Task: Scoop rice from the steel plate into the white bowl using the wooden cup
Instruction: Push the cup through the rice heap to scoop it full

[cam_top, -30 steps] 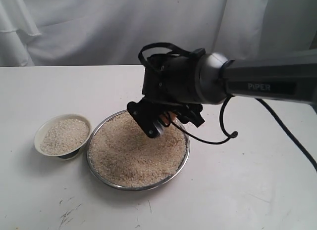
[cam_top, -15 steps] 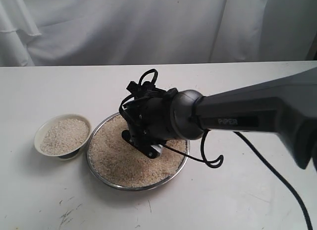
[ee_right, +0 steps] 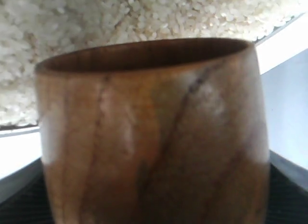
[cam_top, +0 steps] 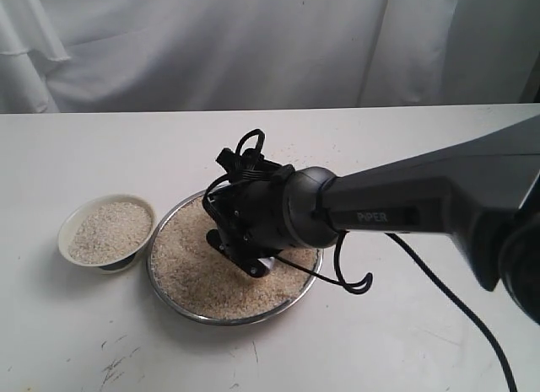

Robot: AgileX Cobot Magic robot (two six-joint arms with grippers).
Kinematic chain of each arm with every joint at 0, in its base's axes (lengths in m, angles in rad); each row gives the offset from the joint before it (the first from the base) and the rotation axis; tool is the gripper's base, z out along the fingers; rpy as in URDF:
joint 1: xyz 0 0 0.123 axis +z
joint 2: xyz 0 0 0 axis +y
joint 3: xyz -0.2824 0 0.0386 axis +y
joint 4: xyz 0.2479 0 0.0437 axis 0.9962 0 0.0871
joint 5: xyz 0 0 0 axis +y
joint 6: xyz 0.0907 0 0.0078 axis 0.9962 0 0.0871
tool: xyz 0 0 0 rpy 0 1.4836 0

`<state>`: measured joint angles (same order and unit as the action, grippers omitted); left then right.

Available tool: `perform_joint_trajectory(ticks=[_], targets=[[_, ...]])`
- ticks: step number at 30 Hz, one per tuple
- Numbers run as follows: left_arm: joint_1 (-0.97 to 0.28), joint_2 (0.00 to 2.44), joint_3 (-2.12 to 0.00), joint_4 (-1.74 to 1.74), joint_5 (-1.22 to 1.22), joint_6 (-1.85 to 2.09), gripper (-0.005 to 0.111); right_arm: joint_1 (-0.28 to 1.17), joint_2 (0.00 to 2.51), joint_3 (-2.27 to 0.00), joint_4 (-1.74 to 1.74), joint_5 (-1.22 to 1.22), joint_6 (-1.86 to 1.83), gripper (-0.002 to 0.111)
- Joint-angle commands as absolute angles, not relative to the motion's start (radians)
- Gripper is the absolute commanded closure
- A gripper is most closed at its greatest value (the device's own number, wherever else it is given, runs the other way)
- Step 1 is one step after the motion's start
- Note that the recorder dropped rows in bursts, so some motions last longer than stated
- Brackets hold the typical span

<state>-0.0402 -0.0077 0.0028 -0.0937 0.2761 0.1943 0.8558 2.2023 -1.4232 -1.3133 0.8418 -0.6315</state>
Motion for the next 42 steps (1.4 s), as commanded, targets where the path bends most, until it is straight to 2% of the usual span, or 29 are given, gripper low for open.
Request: perform_joint_trajectory(ticks=[1, 18, 42], targets=[[-0.047, 0.0, 0.0, -0.095, 0.266, 0.192, 0.107, 0.856, 2.198, -1.419, -1.27, 0.829, -0.63, 0.108], [-0.047, 0.0, 0.0, -0.095, 0.266, 0.192, 0.107, 0.853, 2.212, -1.419, -1.005, 0.679, -0.701, 0.108], [-0.047, 0.0, 0.0, -0.095, 0.266, 0.191, 0.107, 0.769, 2.212, -1.419, -0.653, 0.414, -0.738, 0.108]])
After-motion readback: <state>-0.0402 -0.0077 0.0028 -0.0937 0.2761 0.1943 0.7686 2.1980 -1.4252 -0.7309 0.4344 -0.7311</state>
